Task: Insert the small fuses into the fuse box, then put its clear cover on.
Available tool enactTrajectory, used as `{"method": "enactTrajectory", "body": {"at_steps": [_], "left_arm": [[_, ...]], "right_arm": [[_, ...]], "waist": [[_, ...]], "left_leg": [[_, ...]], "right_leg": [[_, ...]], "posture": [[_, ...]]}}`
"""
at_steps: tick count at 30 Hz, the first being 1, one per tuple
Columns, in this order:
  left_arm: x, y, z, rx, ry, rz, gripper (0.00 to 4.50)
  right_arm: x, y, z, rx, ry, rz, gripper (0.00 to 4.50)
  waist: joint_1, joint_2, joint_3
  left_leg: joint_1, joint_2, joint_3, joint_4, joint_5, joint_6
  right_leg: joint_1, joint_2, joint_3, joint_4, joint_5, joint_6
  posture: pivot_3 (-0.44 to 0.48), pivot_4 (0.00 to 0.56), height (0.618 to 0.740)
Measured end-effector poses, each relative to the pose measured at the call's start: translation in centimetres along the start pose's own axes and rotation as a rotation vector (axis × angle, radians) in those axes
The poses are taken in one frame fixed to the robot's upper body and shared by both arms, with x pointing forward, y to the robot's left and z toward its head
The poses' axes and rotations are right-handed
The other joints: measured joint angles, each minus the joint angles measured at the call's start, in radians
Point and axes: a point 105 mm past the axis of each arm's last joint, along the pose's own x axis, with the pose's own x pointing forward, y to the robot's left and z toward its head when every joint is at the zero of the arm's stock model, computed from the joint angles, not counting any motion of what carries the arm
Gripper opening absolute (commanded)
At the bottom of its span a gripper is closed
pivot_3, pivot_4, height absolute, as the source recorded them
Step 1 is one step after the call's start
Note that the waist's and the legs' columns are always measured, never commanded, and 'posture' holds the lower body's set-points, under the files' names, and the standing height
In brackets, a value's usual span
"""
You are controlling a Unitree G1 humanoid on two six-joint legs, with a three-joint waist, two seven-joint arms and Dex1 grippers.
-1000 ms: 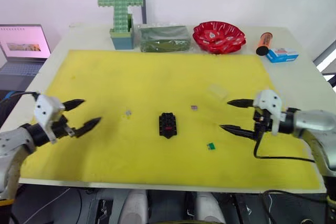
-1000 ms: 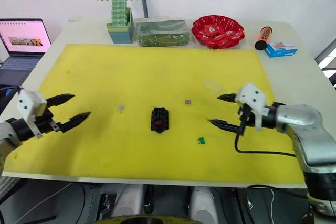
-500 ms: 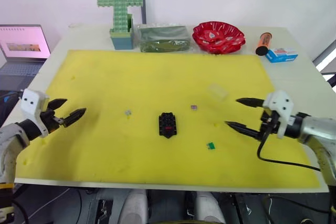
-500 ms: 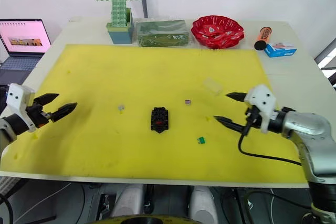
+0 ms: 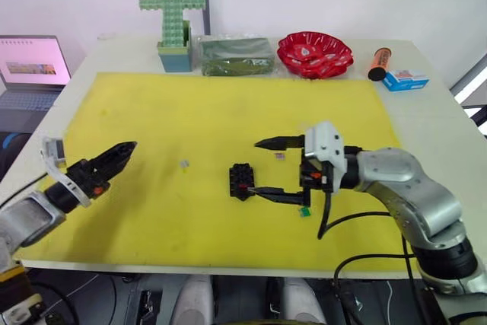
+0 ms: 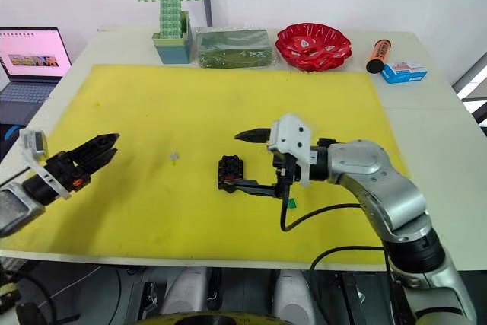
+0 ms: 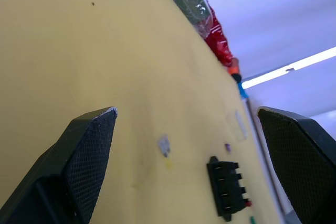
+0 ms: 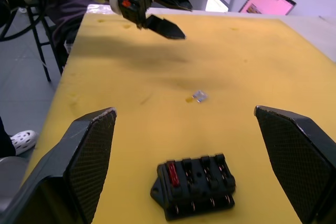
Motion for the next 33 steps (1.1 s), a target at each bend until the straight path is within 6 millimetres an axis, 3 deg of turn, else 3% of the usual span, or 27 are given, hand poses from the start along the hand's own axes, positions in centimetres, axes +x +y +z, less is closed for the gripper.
{"method": "enactTrajectory", "body": {"at_steps": [7,33], "left_arm": [[-0.7,-0.9,-2.9,-0.208,-0.024,-0.028,4.50],[2.7,-0.2,-5.6,-0.403,-0.061,0.021,4.50]], "right_arm": [[0.9,-0.1,-1.1,0.013,0.007,-0.038,4.48],[2.5,-1.3,0.1,-0.008,-0.009,-0.080,4.48]], "waist": [[-0.005,0.000,0.000],[-0.003,0.000,0.000]], "left_leg": [[0.002,0.000,0.000,0.000,0.000,0.000],[0.002,-0.002,0.000,0.000,0.000,0.000]], "right_leg": [[0.000,0.000,0.000,0.001,0.000,-0.001],[0.003,0.000,0.000,-0.002,-0.002,-0.004]], "posture": [[0.000,0.150,0.740],[0.000,0.150,0.740]]}}
